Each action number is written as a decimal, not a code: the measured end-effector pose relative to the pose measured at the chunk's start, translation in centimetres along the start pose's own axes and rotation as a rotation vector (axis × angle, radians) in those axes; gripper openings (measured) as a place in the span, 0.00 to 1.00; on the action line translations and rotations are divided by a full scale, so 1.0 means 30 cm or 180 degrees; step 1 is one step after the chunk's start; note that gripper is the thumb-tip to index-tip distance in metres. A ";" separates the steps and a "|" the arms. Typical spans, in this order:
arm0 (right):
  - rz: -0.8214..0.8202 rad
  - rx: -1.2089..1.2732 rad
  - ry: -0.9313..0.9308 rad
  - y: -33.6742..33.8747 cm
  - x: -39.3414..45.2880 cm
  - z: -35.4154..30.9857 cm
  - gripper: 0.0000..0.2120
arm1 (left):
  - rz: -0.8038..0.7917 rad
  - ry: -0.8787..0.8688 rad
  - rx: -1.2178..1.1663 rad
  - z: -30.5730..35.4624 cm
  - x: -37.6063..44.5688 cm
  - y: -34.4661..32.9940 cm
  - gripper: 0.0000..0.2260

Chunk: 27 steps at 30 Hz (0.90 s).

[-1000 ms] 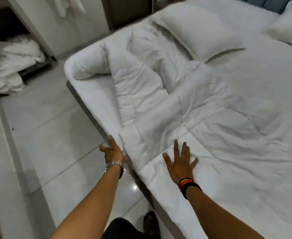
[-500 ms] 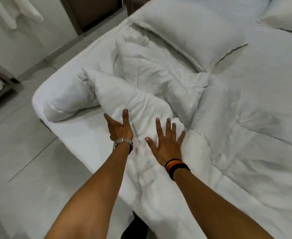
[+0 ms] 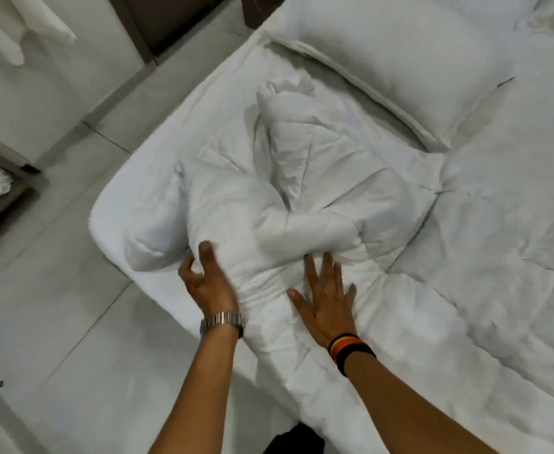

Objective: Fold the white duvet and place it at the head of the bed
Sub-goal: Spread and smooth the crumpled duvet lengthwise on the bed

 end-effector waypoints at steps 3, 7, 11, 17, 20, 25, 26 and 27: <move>-0.0294 -0.0239 -0.0316 -0.085 -0.069 -0.031 0.38 | -0.0152 0.0719 0.0150 -0.054 -0.007 0.169 0.36; 0.1157 0.0861 -0.0664 -0.033 -0.080 -0.136 0.34 | -0.0179 0.0989 -0.0102 -0.023 0.122 0.285 0.56; 0.2524 0.1361 -0.0191 0.141 -0.016 -0.374 0.29 | 0.0401 0.1240 -0.0248 0.134 0.446 0.327 0.67; 0.0847 0.1031 -0.0018 0.224 0.460 -0.777 0.37 | 0.0103 0.1885 -0.1234 0.378 0.889 0.178 0.48; -0.0056 0.0504 -0.0426 0.109 0.653 -0.858 0.43 | -0.0886 0.1913 0.0127 0.391 1.017 0.040 0.51; -0.0347 0.0323 -0.0841 -0.049 0.740 -0.871 0.49 | -0.0758 0.2200 0.0471 0.279 1.151 -0.083 0.68; -0.0296 0.0353 -0.0881 -0.054 0.737 -0.875 0.50 | -0.0513 0.2212 0.0291 0.311 1.140 -0.082 0.63; -0.0229 0.0403 -0.0909 -0.054 0.734 -0.884 0.50 | -0.0478 0.2150 0.0148 0.318 1.135 -0.077 0.53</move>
Point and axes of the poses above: each hand's wrist, its own x-axis towards the middle knuckle, its own y-axis out of the back of the hand, z = x × y, the point moved 2 cm from there along x, towards the middle knuckle, and after that the axes turned 4 degrees about -z, right-handed, at the moved point
